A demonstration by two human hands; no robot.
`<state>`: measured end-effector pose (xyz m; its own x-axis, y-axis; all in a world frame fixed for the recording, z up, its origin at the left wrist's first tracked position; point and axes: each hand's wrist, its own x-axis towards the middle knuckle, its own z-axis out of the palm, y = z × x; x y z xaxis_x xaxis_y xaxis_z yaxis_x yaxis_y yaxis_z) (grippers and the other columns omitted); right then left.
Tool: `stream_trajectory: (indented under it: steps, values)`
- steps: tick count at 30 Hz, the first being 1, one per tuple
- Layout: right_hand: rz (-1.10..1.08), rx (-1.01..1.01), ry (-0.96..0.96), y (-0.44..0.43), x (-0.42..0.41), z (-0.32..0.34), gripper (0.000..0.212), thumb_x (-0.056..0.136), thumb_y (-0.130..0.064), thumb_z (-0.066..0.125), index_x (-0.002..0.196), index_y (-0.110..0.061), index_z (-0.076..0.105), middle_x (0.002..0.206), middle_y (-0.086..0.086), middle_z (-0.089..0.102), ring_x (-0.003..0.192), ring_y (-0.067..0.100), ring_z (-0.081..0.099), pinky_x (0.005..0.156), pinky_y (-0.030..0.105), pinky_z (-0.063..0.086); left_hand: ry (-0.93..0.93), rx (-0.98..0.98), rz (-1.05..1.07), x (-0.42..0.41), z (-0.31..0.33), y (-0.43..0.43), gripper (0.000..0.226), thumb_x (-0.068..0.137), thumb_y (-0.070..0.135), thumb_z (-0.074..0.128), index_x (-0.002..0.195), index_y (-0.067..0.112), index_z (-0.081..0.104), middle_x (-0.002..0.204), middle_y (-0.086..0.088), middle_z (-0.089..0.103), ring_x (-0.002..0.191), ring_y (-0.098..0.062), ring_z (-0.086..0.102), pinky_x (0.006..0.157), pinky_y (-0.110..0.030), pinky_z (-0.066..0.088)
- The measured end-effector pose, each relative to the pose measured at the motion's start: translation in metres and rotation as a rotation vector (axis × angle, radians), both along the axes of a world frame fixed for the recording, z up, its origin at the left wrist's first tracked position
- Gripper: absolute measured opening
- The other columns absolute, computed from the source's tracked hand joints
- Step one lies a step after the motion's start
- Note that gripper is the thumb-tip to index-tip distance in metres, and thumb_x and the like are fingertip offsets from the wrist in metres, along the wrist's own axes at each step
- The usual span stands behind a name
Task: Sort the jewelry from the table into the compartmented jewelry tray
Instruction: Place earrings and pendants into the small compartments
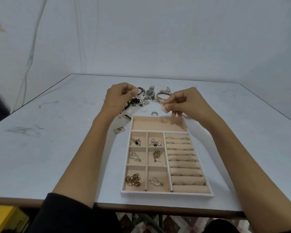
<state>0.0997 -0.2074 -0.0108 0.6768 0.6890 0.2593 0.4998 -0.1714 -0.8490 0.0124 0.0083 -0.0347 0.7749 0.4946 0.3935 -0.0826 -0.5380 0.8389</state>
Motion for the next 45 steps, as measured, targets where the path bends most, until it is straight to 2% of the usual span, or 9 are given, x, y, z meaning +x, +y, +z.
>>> stream_trajectory:
  steps: [5, 10, 13, 17, 22, 27, 34, 39, 45]
  values:
    - [0.276, -0.152, -0.057, -0.005, -0.022, 0.016, 0.011, 0.077, -0.003, 0.076, 0.088, 0.000, 0.075, 0.069, 0.011, 0.071, 0.052, 0.015, 0.057, 0.059, 0.033, 0.045, -0.001, -0.040, -0.103, -0.016, 0.003, -0.010, 0.014, 0.088, 0.024, 0.068, 0.095, 0.012, 0.071, 0.086, -0.005, 0.070, 0.078, -0.008, 0.061, 0.078, -0.024, 0.049]
    - [0.511, -0.373, -0.057, 0.000, -0.040, 0.015, 0.013, 0.078, -0.006, 0.077, 0.090, -0.002, 0.076, 0.073, 0.009, 0.074, 0.059, 0.024, 0.062, 0.053, 0.020, 0.047, -0.040, -0.064, -0.076, -0.029, 0.006, -0.013, 0.017, 0.088, 0.024, 0.068, 0.097, 0.010, 0.072, 0.078, 0.011, 0.070, 0.073, 0.003, 0.061, 0.073, -0.012, 0.046]
    - [0.560, -0.444, -0.041, 0.001, -0.047, 0.015, 0.014, 0.078, -0.003, 0.076, 0.091, 0.000, 0.076, 0.072, 0.004, 0.074, 0.061, 0.011, 0.065, 0.057, 0.015, 0.049, -0.068, -0.091, -0.059, -0.040, 0.005, -0.016, 0.014, 0.088, 0.023, 0.067, 0.096, 0.012, 0.072, 0.074, 0.014, 0.069, 0.070, 0.005, 0.060, 0.072, -0.011, 0.045]
    - [0.565, -0.509, -0.066, -0.003, -0.055, 0.016, 0.013, 0.078, -0.004, 0.077, 0.091, -0.003, 0.077, 0.069, -0.004, 0.074, 0.065, 0.004, 0.068, 0.071, 0.019, 0.055, -0.093, -0.127, -0.040, -0.054, 0.001, -0.021, 0.015, 0.088, 0.026, 0.068, 0.096, 0.013, 0.073, 0.083, -0.002, 0.072, 0.077, -0.002, 0.064, 0.081, -0.018, 0.050]
    - [0.497, -0.502, -0.116, -0.007, -0.065, 0.008, 0.010, 0.077, -0.005, 0.078, 0.087, -0.006, 0.078, 0.051, -0.019, 0.063, 0.048, -0.003, 0.054, 0.053, 0.007, 0.038, -0.114, -0.166, -0.046, -0.063, -0.004, -0.030, 0.010, 0.087, 0.023, 0.069, 0.090, 0.014, 0.073, 0.092, -0.004, 0.073, 0.095, -0.007, 0.067, 0.088, -0.019, 0.049]
    - [0.448, -0.442, -0.147, -0.008, -0.069, -0.006, 0.009, 0.074, -0.011, 0.081, 0.081, -0.016, 0.079, 0.070, -0.002, 0.072, 0.053, 0.006, 0.049, 0.055, 0.027, 0.039, -0.121, -0.164, -0.040, -0.067, -0.008, -0.035, 0.015, 0.087, 0.024, 0.069, 0.092, 0.010, 0.073, 0.082, -0.002, 0.070, 0.086, -0.007, 0.064, 0.086, -0.020, 0.049]
    - [0.396, -0.426, -0.175, -0.011, -0.071, -0.012, 0.014, 0.071, -0.012, 0.083, 0.083, -0.019, 0.080, 0.064, -0.019, 0.064, 0.056, 0.002, 0.049, 0.056, 0.022, 0.040, -0.112, -0.176, -0.029, -0.070, -0.010, -0.036, 0.010, 0.087, 0.024, 0.069, 0.091, 0.015, 0.073, 0.079, 0.001, 0.071, 0.081, -0.003, 0.064, 0.082, -0.017, 0.047]
    - [0.396, -0.356, -0.117, -0.017, -0.068, -0.011, 0.015, 0.076, -0.009, 0.075, 0.084, -0.022, 0.079, 0.074, 0.008, 0.070, 0.058, 0.013, 0.050, 0.058, 0.028, 0.042, -0.102, -0.174, -0.018, -0.070, -0.011, -0.035, 0.009, 0.087, 0.024, 0.069, 0.090, 0.016, 0.073, 0.078, 0.002, 0.071, 0.077, 0.000, 0.063, 0.077, -0.013, 0.046]
    - [0.357, -0.345, -0.168, -0.023, -0.069, -0.015, 0.022, 0.077, -0.001, 0.067, 0.084, -0.018, 0.080, 0.063, -0.017, 0.060, 0.061, 0.011, 0.048, 0.059, 0.027, 0.042, -0.091, -0.174, -0.013, -0.070, -0.012, -0.034, 0.012, 0.087, 0.024, 0.069, 0.093, 0.014, 0.073, 0.078, 0.003, 0.070, 0.077, -0.001, 0.063, 0.078, -0.014, 0.046]
